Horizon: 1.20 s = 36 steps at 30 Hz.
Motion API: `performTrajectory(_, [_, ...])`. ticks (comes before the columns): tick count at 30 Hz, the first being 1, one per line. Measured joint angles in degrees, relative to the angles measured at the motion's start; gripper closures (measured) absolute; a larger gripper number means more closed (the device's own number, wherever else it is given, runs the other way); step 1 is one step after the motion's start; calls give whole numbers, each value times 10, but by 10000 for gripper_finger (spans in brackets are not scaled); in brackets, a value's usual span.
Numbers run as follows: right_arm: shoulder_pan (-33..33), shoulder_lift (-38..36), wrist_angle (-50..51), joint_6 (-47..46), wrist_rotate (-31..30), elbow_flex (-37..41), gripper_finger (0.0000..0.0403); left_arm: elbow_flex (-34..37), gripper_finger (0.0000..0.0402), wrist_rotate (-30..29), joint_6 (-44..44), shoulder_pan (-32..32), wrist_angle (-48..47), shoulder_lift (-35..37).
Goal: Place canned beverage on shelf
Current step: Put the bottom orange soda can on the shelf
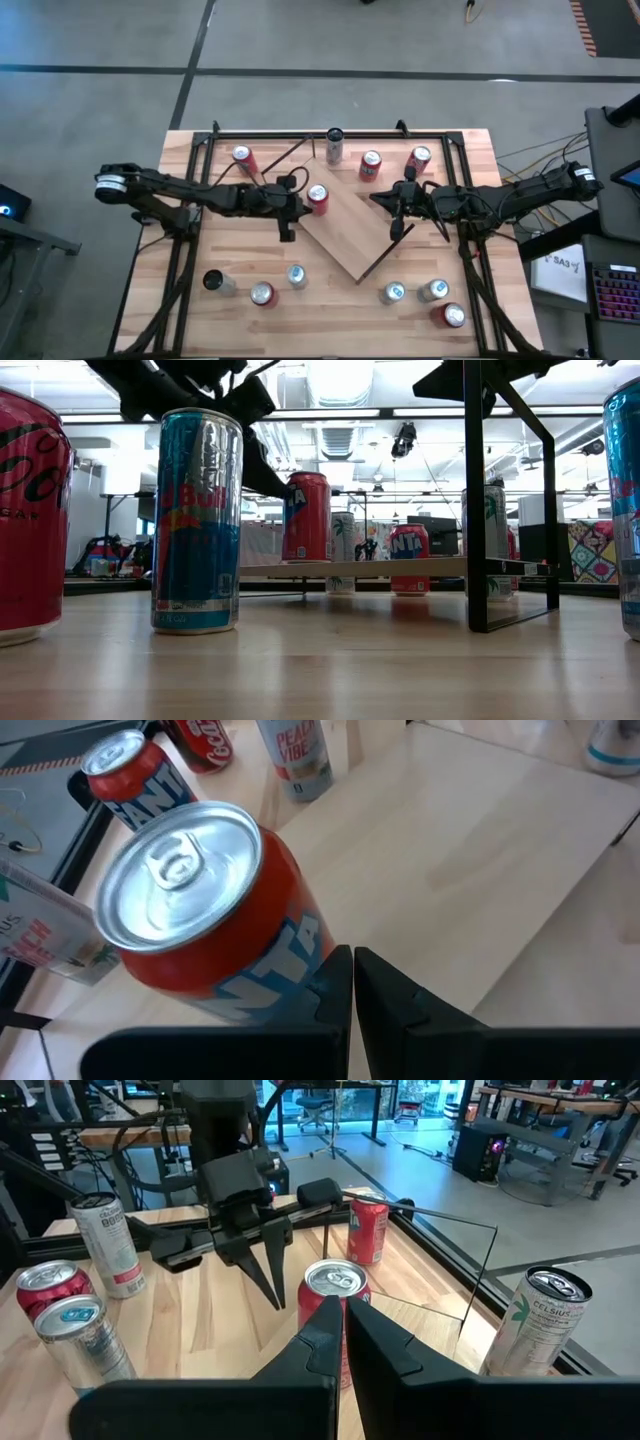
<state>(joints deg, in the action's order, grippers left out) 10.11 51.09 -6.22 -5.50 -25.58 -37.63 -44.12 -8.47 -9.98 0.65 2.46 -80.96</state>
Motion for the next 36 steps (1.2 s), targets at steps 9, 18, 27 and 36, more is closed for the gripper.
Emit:
performTrajectory(9, [0, 0, 0, 0, 0, 0, 394, 0, 402, -6, 0, 13, 6, -1])
performTrajectory(18, [0, 0, 0, 0, 0, 0, 394, 0, 402, -13, -15, 17, 14, -2])
performTrajectory(27, [0, 0, 0, 0, 0, 0, 394, 0, 402, -15, -30, 24, 20, -2])
performTrajectory(36, [0, 0, 0, 0, 0, 0, 394, 0, 402, -16, -30, 34, 26, -2])
